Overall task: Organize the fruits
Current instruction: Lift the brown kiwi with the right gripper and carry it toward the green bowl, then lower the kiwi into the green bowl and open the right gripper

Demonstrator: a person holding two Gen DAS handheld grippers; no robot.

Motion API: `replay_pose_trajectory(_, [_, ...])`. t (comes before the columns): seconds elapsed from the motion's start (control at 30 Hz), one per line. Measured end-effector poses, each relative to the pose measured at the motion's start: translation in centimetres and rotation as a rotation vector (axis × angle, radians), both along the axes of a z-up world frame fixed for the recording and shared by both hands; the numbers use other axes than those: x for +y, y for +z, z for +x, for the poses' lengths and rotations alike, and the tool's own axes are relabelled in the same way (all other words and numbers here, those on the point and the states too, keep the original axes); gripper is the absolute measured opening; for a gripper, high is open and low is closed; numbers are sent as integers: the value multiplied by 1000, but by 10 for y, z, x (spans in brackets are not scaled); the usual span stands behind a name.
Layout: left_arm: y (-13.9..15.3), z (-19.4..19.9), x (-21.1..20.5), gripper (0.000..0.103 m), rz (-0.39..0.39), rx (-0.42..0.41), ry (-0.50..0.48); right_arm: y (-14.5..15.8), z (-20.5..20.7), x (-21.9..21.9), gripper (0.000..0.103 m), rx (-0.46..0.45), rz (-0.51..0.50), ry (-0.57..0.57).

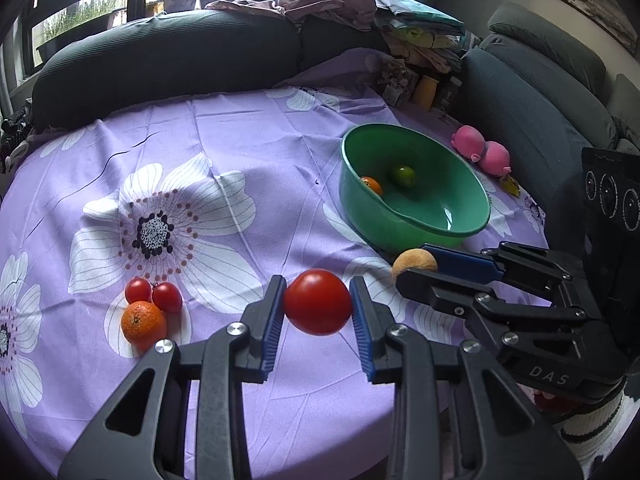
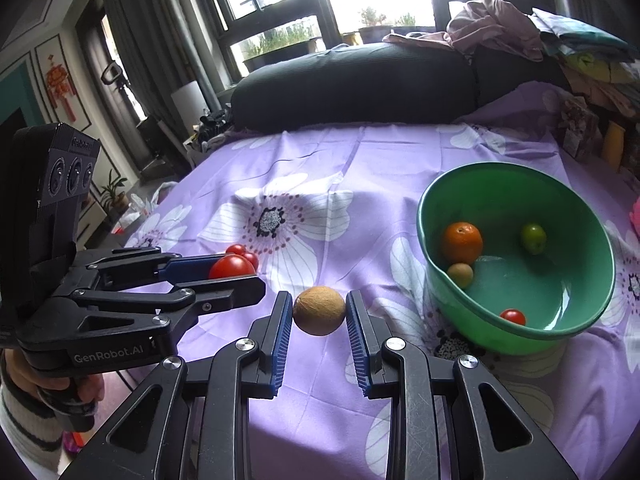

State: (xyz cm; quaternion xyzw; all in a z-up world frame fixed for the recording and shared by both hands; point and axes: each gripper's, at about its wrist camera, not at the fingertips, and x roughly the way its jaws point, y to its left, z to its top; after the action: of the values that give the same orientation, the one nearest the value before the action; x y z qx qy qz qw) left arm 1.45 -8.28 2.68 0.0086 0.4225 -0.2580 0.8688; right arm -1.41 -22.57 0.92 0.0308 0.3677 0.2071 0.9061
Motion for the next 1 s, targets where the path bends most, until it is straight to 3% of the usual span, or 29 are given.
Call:
replay_pose_trajectory(0.57, [16,36,-56,32,-14,-39,-99,10,12,-44,30,-39,24,-120])
replay_pose_trajectory(1.0, [11,62,-96,32,-10,-28,-167,9,29,-75,30,-43,27,-203])
